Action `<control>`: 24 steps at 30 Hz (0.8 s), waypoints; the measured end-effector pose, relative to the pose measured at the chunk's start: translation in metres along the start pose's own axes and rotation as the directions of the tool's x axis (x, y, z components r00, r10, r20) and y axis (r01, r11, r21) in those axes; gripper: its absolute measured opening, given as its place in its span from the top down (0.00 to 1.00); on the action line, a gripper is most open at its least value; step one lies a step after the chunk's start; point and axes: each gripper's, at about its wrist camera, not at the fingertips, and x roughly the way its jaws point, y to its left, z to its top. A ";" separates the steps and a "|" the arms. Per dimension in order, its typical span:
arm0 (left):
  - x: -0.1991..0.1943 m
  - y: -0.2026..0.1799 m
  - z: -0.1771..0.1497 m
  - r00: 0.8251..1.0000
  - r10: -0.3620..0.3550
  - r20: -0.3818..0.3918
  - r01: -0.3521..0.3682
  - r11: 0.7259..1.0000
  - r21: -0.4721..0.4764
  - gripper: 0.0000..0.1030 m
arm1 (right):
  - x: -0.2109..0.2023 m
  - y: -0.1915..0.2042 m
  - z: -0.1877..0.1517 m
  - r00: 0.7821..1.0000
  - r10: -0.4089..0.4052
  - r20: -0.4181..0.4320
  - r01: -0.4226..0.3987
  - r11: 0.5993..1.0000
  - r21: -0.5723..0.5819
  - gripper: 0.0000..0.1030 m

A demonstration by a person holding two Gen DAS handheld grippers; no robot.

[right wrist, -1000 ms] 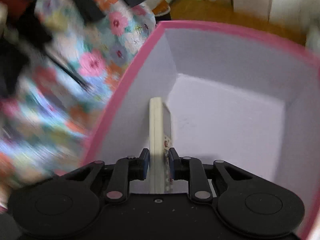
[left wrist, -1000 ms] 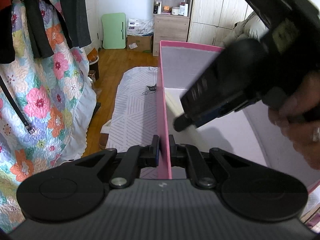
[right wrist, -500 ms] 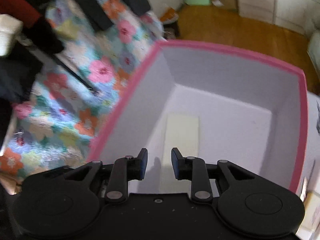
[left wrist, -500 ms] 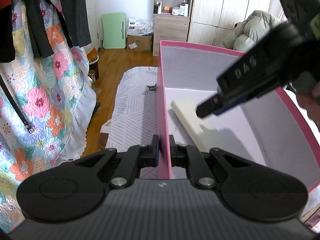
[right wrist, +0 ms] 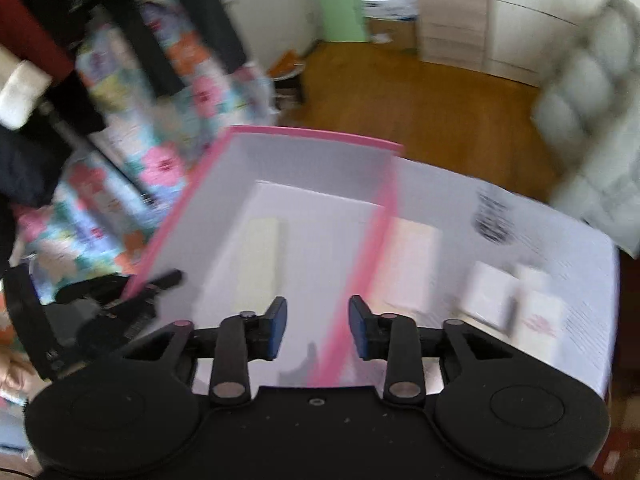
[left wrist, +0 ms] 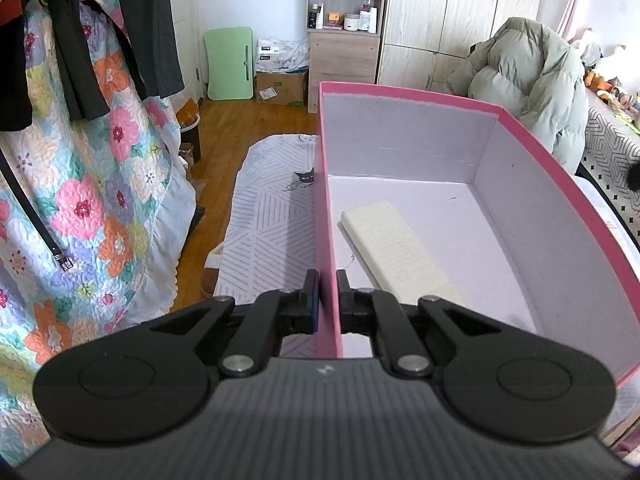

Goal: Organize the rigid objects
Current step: 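Carry the cream bar into the pink box and release it, then grasp the white cube charger with the right gripper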

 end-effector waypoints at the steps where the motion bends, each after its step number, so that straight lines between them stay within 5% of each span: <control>1: 0.000 0.000 0.000 1.000 0.001 0.000 -0.001 1.000 -0.001 0.94 | -0.001 -0.010 -0.008 1.000 -0.003 -0.005 0.003 1.000 0.016 0.59; 11: -0.006 -0.002 0.001 1.000 0.015 0.016 -0.015 1.000 0.006 0.95 | 0.064 -0.088 -0.059 0.967 -0.142 -0.213 0.181 0.967 0.178 0.48; 24: -0.006 -0.004 -0.001 1.000 0.025 0.015 -0.026 0.999 0.021 0.96 | 0.111 -0.094 -0.064 0.960 -0.160 -0.229 0.217 0.944 0.249 0.26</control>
